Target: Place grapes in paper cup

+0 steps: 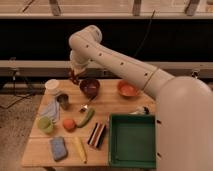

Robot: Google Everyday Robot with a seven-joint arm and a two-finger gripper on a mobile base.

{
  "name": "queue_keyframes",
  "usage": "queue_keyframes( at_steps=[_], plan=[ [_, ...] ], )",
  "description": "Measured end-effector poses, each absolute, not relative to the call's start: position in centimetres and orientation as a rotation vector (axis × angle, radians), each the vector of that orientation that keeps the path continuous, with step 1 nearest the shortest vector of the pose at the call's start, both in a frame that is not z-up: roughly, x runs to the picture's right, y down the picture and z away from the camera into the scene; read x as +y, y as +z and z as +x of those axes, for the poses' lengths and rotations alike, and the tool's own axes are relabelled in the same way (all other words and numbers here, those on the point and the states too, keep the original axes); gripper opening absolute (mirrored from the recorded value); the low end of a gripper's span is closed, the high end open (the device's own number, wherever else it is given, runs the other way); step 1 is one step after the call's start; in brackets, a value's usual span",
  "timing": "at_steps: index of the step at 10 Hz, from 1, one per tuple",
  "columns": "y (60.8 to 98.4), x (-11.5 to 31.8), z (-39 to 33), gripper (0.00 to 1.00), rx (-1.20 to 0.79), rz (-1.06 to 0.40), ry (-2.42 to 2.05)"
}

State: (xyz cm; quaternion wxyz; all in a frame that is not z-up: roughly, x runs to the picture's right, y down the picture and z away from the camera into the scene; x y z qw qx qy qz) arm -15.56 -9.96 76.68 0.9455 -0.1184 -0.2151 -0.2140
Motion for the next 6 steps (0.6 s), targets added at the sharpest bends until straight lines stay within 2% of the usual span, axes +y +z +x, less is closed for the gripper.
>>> queue_keyframes(
  at_steps=[6],
  plan=[
    [79.5,-10.0,-24.5,0.0,-0.484,-0.234,-0.495]
  ],
)
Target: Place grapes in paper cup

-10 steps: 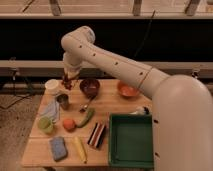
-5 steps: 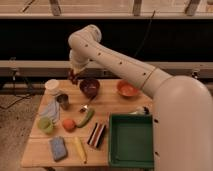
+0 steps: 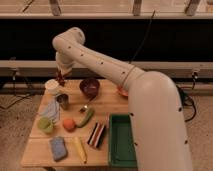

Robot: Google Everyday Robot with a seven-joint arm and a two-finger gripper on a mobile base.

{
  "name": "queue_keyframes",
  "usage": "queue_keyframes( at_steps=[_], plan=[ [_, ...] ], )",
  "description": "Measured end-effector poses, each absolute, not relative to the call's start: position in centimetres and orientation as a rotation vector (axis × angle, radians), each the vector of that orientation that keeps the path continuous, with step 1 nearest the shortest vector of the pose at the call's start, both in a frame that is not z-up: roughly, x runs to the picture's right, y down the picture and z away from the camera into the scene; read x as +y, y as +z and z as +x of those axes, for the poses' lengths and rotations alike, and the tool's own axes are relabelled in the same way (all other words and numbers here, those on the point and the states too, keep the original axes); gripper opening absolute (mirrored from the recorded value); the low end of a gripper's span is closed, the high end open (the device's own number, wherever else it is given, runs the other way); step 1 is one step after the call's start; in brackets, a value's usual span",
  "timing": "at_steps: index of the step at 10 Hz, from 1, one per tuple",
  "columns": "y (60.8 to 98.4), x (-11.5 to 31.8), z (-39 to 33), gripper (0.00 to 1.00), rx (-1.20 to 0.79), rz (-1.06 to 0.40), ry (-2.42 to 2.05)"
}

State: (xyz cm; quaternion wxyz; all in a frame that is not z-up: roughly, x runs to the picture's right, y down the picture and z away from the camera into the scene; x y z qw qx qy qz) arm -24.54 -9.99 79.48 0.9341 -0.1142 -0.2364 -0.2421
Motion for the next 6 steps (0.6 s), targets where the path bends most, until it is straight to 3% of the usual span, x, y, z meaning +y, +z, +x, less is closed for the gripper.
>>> queue_keyframes(
  at_steps=[6],
  plan=[
    [81.2,-11.5,-28.0,0.0,-0.492,-0.211,-0.543]
  ],
)
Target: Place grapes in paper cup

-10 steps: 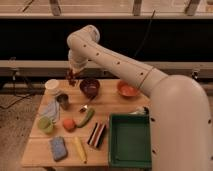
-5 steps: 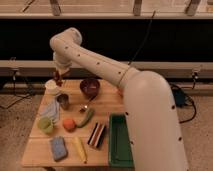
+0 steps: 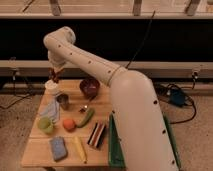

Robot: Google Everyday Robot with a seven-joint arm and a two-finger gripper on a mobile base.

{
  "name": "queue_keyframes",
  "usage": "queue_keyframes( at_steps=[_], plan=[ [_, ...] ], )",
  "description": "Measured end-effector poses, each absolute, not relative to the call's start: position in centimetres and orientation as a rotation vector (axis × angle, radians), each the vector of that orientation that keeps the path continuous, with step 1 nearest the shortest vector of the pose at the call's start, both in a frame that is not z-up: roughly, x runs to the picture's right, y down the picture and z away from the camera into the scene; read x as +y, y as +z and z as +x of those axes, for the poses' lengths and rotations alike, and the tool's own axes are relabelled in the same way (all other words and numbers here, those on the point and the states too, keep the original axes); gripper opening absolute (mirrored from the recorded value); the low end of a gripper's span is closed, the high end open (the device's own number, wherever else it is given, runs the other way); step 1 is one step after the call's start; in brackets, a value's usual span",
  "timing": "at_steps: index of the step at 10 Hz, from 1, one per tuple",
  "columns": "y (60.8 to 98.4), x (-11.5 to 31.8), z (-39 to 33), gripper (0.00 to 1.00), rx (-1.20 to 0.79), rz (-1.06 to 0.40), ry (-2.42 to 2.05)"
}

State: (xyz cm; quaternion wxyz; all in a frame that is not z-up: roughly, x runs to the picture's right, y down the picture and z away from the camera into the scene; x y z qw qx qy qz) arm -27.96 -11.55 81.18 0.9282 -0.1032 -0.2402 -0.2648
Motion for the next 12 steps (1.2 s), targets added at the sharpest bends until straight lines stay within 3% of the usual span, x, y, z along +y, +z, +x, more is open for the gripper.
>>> queue_keyframes(
  at_steps=[3,5,11,12],
  plan=[
    [82.0,-12.0,-29.7,0.01,-0.499,-0.202,-0.562],
    [82.8,-11.9,-30.7,0.16,-0.507,-0.195,-0.565],
    [85.6,-10.3,-31.0,0.76,-0.508,-0.196,-0.544],
    [85.7,-10.0,-31.3,0.8,-0.513,-0.195,-0.541]
  ],
)
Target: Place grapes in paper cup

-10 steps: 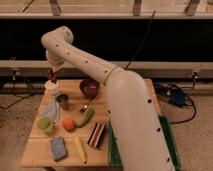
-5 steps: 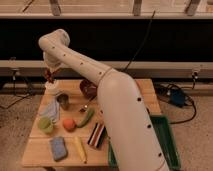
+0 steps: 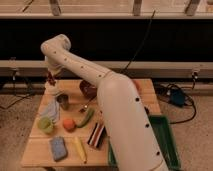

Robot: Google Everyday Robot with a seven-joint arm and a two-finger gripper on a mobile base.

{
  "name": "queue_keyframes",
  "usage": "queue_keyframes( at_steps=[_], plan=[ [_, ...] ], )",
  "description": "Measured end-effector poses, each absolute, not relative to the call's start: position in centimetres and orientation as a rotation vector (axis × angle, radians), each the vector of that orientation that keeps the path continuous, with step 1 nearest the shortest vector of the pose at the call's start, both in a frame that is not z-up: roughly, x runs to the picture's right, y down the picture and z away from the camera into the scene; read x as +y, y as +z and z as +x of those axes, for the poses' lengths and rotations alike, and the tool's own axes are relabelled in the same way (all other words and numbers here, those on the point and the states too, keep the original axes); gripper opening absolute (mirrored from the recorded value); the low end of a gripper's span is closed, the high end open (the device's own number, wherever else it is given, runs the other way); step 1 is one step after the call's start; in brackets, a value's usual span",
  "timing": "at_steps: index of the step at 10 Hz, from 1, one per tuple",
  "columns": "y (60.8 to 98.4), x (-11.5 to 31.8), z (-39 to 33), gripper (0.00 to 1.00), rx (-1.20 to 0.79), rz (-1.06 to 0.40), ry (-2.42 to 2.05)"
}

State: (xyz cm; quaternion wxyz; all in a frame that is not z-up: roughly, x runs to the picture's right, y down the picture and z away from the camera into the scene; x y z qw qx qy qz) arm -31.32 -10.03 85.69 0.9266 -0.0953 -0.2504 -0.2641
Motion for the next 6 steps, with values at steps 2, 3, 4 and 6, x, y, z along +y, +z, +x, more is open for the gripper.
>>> queue_keyframes(
  at_steps=[2,3,4,6],
  plan=[
    [85.66,-9.43,-32.1,0.8,-0.528,-0.19,-0.541],
    [85.54,-9.14,-32.39,0.8,-0.538,-0.189,-0.541],
    [85.6,-9.27,-32.27,0.8,-0.533,-0.185,-0.542],
    [85.69,-9.35,-31.95,0.8,-0.531,-0.185,-0.538]
  ],
)
